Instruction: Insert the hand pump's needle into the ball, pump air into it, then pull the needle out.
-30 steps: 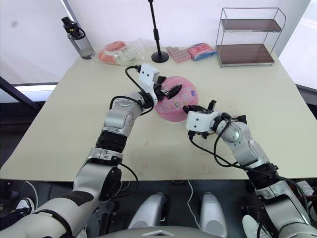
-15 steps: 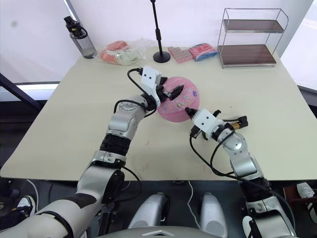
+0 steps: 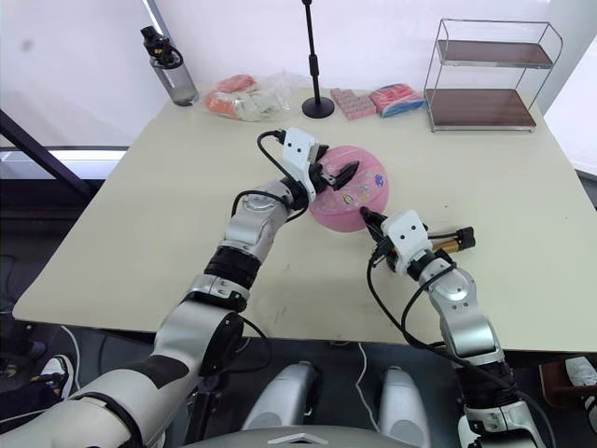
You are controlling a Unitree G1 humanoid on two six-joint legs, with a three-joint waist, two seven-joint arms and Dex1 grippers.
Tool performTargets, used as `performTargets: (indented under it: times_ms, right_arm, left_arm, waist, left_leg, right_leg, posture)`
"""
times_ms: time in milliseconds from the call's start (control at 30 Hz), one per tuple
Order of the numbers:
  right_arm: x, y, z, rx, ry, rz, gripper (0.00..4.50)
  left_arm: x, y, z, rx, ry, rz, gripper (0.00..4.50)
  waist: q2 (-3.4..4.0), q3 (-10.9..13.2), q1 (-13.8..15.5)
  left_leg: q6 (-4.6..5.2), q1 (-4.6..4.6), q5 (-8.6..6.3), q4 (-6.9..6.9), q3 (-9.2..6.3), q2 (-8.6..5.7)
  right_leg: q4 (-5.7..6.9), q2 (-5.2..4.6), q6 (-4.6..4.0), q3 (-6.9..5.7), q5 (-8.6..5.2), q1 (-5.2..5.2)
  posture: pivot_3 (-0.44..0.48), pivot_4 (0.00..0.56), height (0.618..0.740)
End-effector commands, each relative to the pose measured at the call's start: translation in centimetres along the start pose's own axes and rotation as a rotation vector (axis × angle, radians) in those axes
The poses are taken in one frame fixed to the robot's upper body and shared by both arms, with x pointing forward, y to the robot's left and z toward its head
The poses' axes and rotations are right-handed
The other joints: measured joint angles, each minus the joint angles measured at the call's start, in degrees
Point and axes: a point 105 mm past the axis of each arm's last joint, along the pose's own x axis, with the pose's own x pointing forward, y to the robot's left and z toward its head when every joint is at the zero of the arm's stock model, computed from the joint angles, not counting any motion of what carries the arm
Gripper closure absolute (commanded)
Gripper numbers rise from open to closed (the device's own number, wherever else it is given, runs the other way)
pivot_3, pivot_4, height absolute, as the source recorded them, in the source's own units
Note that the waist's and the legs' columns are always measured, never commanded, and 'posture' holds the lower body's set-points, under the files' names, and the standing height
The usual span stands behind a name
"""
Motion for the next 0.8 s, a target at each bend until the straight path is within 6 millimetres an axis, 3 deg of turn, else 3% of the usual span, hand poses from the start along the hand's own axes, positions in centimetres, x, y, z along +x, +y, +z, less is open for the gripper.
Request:
performTargets:
  times_ms: [33, 200, 300, 433, 533, 667, 800]
  right_arm:
    - [-1.4, 0.5, 3.3, -0.067, -0.111, 0.027, 4.44]
    - [-2.5, 0.2, 3.6, -0.083, -0.093, 0.021, 4.44]
    - [-3.1, 0.0, 3.8, -0.086, -0.082, 0.014, 4.44]
    - [-3.6, -0.1, 4.0, -0.093, -0.077, 0.011, 4.44]
    - [-3.7, -0.4, 3.8, -0.099, -0.071, 0.003, 4.44]
    - [-3.5, -1.0, 3.1, -0.133, -0.050, -0.016, 4.44]
    - [-3.4, -1.5, 1.7, -0.284, 0.006, 0.001, 4.44]
  left_arm:
    - [-2.6, 3.4, -7.4, -0.048, 0.255, 0.205, 0.00]
    - [-2.4, 2.8, -7.9, -0.047, 0.263, 0.197, 0.00]
    - [-2.5, 2.8, -8.2, -0.045, 0.271, 0.200, 0.00]
    - [-2.5, 2.7, -8.5, -0.047, 0.277, 0.204, 0.00]
    - [-2.4, 2.5, -8.4, -0.050, 0.272, 0.195, 0.00]
    - [-1.8, 1.8, -7.4, -0.065, 0.226, 0.155, 0.00]
    - [-1.4, 1.4, -6.0, -0.073, 0.170, 0.117, 0.00]
  waist:
    - [0.01, -0.03, 0.11]
    - [0.16, -0.24, 0.33]
    - [-0.05, -0.74, -1.03]
    - [0.02, -0.91, -2.21]
    - [0.21, -1.17, -2.95]
    - [0.38, -1.35, -2.93]
    - [0.36, -1.33, -2.68]
  left_leg:
    - [0.00, 0.00, 0.00, 0.00, -0.03, -0.01]
    - [0.01, -0.21, 0.00, 0.00, -0.71, -0.34]
    - [0.02, -0.25, 0.00, -0.02, -0.89, -0.42]
    - [-0.18, 0.50, -0.12, -0.07, -0.90, -0.33]
    - [-0.30, 0.50, -0.19, -0.11, -1.17, 0.04]
    - [-0.30, 0.52, -0.17, -0.10, -1.17, 0.03]
    - [-0.08, 0.48, -0.03, -0.10, -1.12, -0.19]
  right_leg:
    - [-0.01, 0.00, 0.00, 0.00, 0.00, 0.01]
    - [-0.50, 0.05, 0.09, -0.15, -0.05, 0.27]
    - [-0.53, 0.10, 0.18, -0.10, -0.10, 0.33]
    - [-0.53, 0.11, 0.00, -0.09, -0.23, 1.02]
    - [-0.53, 0.13, -0.04, -0.13, -0.25, 1.02]
    - [-0.53, 0.13, -0.03, -0.13, -0.24, 0.99]
    - [-0.53, 0.12, 0.20, -0.12, -0.11, 0.96]
  posture:
    - [0.000, 0.150, 0.731]
    - [0.000, 0.150, 0.731]
    - [0.000, 0.150, 0.731]
    - [0.000, 0.150, 0.731]
    - [0.000, 0.150, 0.731]
    - [0.000, 0.150, 0.731]
    - [0.000, 0.150, 0.731]
